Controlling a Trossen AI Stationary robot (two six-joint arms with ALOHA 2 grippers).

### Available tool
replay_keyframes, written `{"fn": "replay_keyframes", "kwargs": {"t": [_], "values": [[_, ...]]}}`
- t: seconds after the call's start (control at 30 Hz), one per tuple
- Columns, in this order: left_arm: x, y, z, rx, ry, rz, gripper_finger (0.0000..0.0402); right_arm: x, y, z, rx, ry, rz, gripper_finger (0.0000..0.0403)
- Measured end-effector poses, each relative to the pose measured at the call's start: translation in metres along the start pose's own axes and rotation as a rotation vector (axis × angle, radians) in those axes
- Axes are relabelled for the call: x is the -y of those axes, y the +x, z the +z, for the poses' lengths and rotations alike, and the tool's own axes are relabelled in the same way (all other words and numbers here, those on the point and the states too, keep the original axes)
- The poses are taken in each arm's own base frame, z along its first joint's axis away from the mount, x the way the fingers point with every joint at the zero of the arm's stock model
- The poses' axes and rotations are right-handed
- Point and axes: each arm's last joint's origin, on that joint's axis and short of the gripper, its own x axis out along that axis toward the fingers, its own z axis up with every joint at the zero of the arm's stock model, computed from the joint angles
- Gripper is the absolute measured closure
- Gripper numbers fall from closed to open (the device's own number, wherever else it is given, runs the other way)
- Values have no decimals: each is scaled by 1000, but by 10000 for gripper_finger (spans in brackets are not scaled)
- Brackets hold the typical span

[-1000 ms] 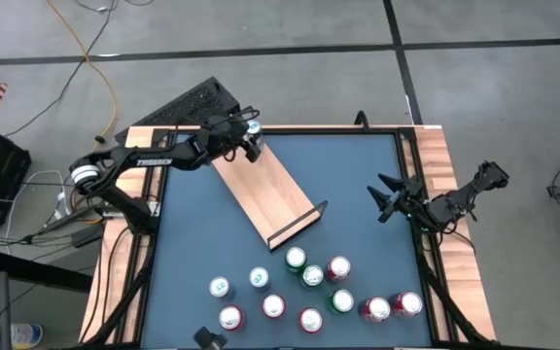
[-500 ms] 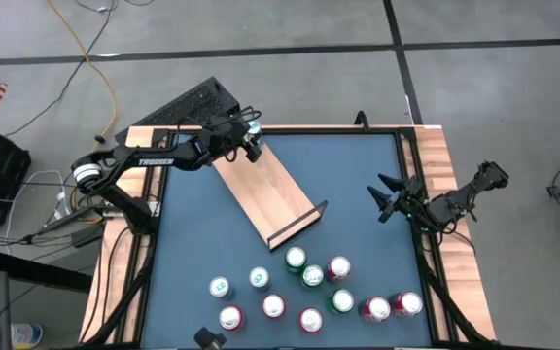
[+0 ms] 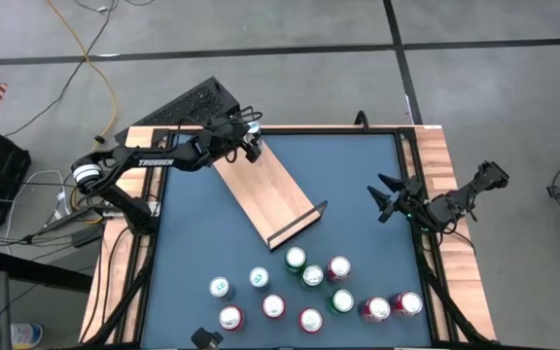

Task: Place canned beverage on shelf
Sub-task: Put the top right blue soda can on the shelf, then put the right blue soda can on the shelf aligned with the other blue soda can

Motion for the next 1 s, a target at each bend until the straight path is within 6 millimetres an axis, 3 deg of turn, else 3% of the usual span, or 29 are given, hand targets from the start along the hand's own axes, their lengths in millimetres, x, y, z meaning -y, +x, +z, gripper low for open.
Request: {"fn": "replay_keyframes", "kwargs": {"t": [0.67,0.87,1.0], "values": [[-6,-20,15,15,6,44,99,0,0,0,0,0,1,121],[2,-22,19,58,-26,-4,99,0,0,0,0,1,1,121],[12,-28,34,102,5,-43,99,0,0,0,0,0,1,121]]}}
